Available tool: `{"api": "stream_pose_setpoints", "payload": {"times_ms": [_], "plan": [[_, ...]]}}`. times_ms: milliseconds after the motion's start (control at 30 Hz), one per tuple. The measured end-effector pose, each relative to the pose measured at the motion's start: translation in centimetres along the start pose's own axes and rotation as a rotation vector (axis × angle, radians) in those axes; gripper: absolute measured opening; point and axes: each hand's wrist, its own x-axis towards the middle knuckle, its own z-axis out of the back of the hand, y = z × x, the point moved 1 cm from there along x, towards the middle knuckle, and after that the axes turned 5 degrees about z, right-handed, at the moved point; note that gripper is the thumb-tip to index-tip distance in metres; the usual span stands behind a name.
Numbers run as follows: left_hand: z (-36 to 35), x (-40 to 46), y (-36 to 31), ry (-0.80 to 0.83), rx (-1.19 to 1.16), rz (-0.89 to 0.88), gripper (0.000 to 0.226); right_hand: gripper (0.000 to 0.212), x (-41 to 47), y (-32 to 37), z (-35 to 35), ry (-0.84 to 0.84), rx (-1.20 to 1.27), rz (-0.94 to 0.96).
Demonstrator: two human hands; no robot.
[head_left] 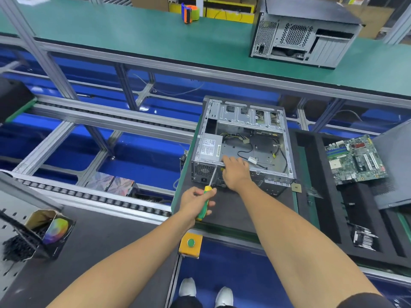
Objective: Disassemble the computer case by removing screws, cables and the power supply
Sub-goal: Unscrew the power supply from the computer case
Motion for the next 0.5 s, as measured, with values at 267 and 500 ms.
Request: {"api": "stream_pose_setpoints", "payload": {"times_ms": [267,500], "plan": [[-0.2,-0.5,0.2,-0.044,0.108,-0.014,0.043,0.037,-0.1,-0.2,0.2,0.025,0.012,0.041],[-2.1,-1.3,0.2,0.001,0.08,0.034,0.047,0.039,0.0,-0.8,0.2,0.036,-0.002,0.098]]}}
